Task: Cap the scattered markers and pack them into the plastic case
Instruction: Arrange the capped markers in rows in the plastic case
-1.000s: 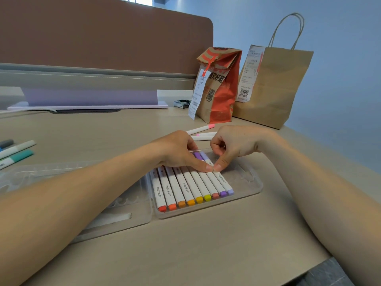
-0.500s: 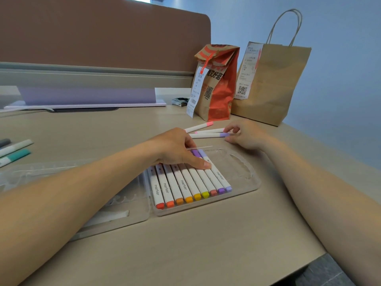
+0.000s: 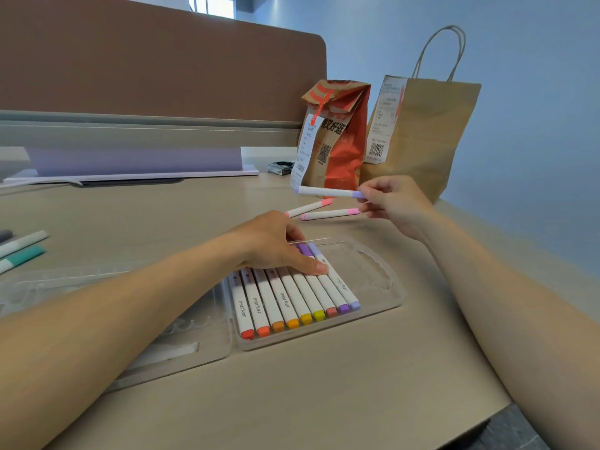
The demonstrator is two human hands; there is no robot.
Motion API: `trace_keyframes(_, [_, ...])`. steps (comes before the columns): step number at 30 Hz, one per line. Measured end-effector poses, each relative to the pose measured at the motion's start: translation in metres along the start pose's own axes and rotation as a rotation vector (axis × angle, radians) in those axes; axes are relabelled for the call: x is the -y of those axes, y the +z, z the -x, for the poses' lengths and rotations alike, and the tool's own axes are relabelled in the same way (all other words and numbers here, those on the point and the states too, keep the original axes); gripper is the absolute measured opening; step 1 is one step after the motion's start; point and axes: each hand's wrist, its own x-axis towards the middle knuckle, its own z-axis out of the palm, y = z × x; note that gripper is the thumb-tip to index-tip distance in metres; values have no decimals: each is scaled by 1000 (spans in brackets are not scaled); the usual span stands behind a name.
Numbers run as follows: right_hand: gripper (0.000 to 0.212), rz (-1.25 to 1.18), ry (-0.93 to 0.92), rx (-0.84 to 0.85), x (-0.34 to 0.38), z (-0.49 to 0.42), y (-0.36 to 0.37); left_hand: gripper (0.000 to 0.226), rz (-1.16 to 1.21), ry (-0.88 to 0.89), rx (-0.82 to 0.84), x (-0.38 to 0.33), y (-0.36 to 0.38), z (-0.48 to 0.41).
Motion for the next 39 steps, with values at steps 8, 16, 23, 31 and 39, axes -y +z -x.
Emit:
trace_keyframes(8, [11, -435, 73, 101, 16, 7, -7, 47, -3, 17, -9, 0, 0, 1])
trace_keyframes(16, [21, -167, 104, 324, 25, 15, 3, 49, 3, 15, -8, -1, 0, 1])
trace_keyframes(23, [25, 1, 83, 409, 27, 18, 27, 52, -10, 18, -20, 0, 1, -1])
trace_keyframes(31, [21, 82, 64, 424, 34, 18, 24, 49, -2, 18, -27, 1, 1, -2])
trace_keyframes(39, [12, 181, 86, 527, 34, 21, 25, 48, -8, 13, -22, 2, 1, -3])
